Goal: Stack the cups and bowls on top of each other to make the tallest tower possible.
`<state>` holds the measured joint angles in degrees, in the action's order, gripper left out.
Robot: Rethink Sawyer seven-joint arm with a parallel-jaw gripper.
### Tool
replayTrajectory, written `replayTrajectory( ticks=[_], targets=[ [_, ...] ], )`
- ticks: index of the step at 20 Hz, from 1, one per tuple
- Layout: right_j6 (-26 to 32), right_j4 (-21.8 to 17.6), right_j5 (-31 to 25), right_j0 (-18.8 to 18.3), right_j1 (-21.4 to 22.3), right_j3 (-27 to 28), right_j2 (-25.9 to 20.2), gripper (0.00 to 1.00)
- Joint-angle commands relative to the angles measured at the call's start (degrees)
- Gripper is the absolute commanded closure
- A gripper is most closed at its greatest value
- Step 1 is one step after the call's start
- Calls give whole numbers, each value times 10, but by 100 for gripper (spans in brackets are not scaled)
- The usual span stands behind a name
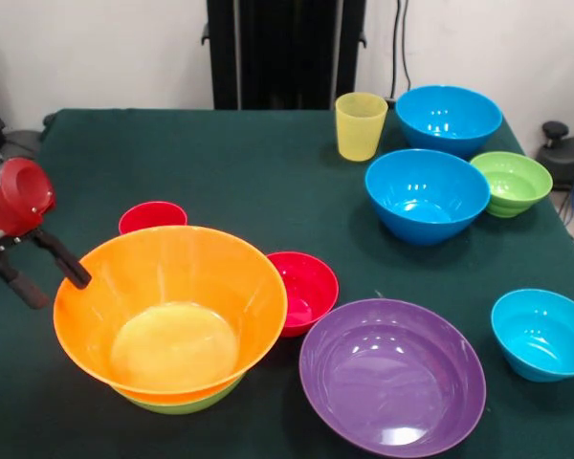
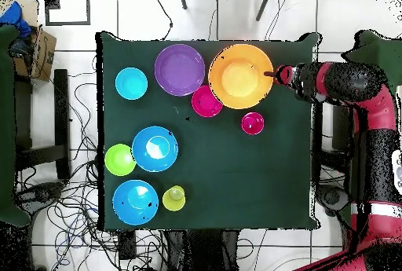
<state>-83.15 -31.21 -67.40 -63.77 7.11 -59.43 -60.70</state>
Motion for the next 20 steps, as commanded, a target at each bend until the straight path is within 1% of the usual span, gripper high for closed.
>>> replayTrajectory(
  ticks=[1, 2, 3, 4, 6, 8, 10, 13, 15, 20],
  targets=[
    [181, -90, -107, 82, 52, 42, 94, 0],
    [184, -174, -153, 131, 98, 53, 150, 0],
    [172, -102, -192, 110, 67, 68, 122, 0],
    [122, -122, -174, 124, 85, 62, 143, 0],
    [116, -119, -172, 125, 89, 57, 147, 0],
    [92, -112, -170, 124, 99, 42, 156, 0],
    [82, -107, -163, 124, 105, 31, 161, 0],
    [51, -96, -156, 122, 120, 9, 175, 0],
    [40, -91, -150, 122, 124, 4, 183, 0],
    [65, -91, -148, 128, 114, 22, 190, 0]
  ],
)
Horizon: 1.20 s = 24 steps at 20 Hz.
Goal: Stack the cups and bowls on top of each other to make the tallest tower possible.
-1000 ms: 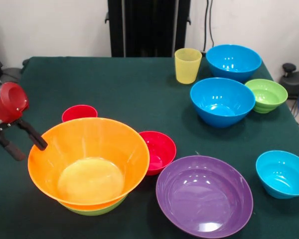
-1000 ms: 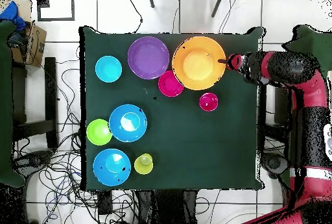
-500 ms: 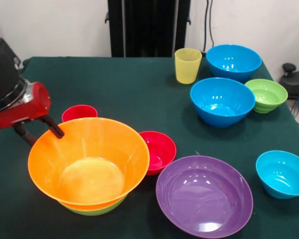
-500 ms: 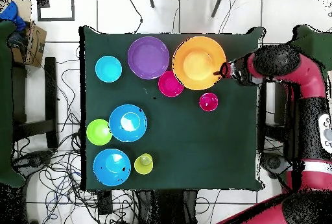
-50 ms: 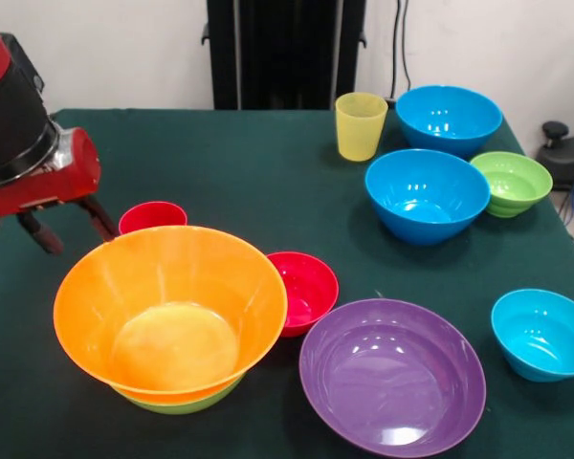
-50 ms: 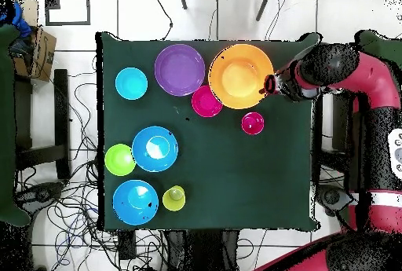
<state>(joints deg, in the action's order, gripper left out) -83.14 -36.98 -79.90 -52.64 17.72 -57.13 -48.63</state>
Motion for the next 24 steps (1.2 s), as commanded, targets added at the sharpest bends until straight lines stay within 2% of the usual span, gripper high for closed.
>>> replayTrajectory(
  ticks=[1, 6, 11, 18, 20, 21, 24],
  targets=[
    [67, -32, -21, 16, 9, -2, 71, 0],
    [71, -34, -18, 18, 17, -8, 82, 0],
    [113, -60, -56, 32, 36, -25, 111, 0],
    [123, -36, -83, 43, 42, -78, 120, 0],
    [160, -54, -93, 56, 43, -63, 117, 0],
    [211, -74, -109, 65, 29, -30, 111, 0],
    [231, -82, -123, 70, 14, -18, 110, 0]
  ],
)
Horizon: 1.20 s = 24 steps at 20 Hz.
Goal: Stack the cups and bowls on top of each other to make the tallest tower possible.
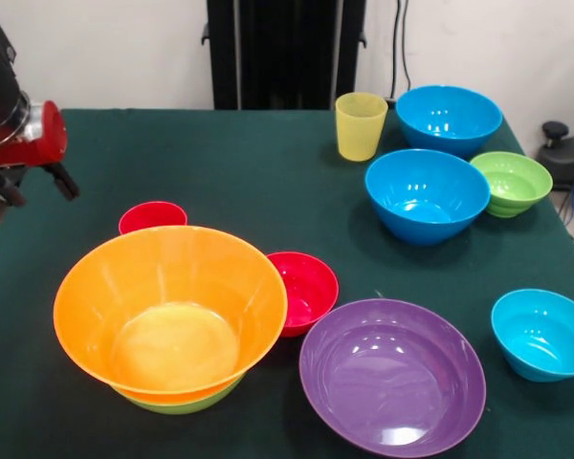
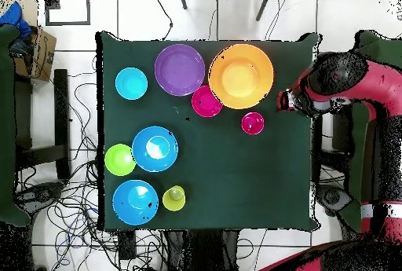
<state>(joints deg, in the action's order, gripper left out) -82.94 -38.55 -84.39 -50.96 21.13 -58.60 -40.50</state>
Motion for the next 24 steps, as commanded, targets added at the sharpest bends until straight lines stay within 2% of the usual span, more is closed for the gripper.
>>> replayTrajectory(
  ticks=[1, 6, 7, 10, 13, 14, 15, 19, 24],
  targets=[
    [227, -70, -67, 56, -11, -18, 30, 0],
    [169, -51, -25, 48, -2, -89, 37, 0],
    [143, -44, -5, 46, 5, -116, 39, 0],
    [113, -42, 44, 32, 13, -158, 40, 0],
    [50, -16, 97, 9, 80, -256, 32, 0],
    [48, -11, 100, 2, 97, -266, 29, 0],
    [24, 1, 119, -4, 132, -302, 25, 0],
    [9, 30, 152, -28, 191, -352, 11, 0],
    [16, 85, 149, -61, 251, -383, 0, 0]
  ],
)
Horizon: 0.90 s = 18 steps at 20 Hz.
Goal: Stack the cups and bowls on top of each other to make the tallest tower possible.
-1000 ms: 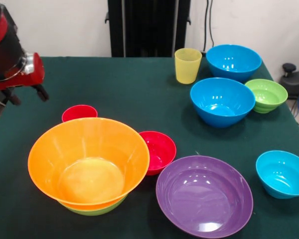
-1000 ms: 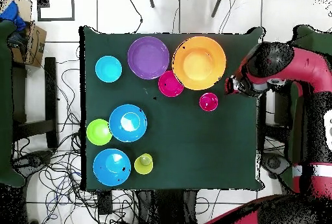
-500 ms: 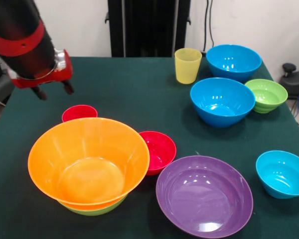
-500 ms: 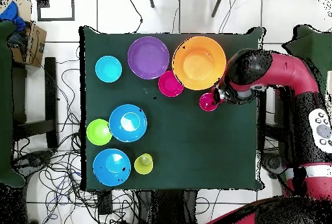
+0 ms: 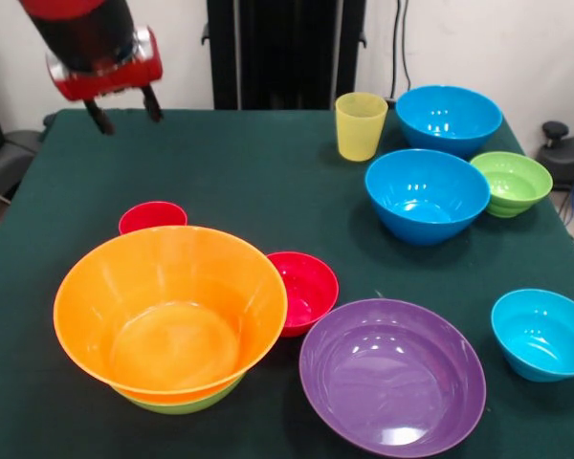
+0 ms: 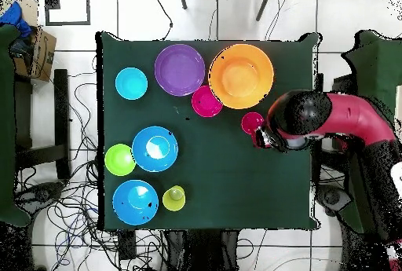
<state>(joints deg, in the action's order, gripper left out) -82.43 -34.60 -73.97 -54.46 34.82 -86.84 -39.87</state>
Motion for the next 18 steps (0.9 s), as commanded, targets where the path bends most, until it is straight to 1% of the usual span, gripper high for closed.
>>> replayTrajectory(
  ticks=[1, 4, 6, 8, 9, 10, 11, 12, 13, 15, 16, 18],
  targets=[
    [7, 52, 60, -28, 128, -110, -8, 0],
    [-8, 44, 95, -26, 142, -123, 0, 0],
    [-19, 30, 121, -20, 150, -129, 9, 0],
    [-37, 16, 153, -16, 162, -137, 16, 0],
    [-55, 12, 180, -15, 177, -150, 21, 0],
    [-65, 9, 199, -15, 180, -155, 26, 0],
    [-91, 11, 229, -13, 193, -171, 33, 0],
    [-100, 12, 237, -10, 195, -172, 38, 0],
    [-121, 17, 257, -6, 205, -183, 44, 0],
    [-147, 21, 287, 3, 212, -192, 57, 0],
    [-153, 18, 292, 10, 204, -184, 65, 0],
    [-167, 19, 303, 25, 198, -184, 80, 0]
  ],
)
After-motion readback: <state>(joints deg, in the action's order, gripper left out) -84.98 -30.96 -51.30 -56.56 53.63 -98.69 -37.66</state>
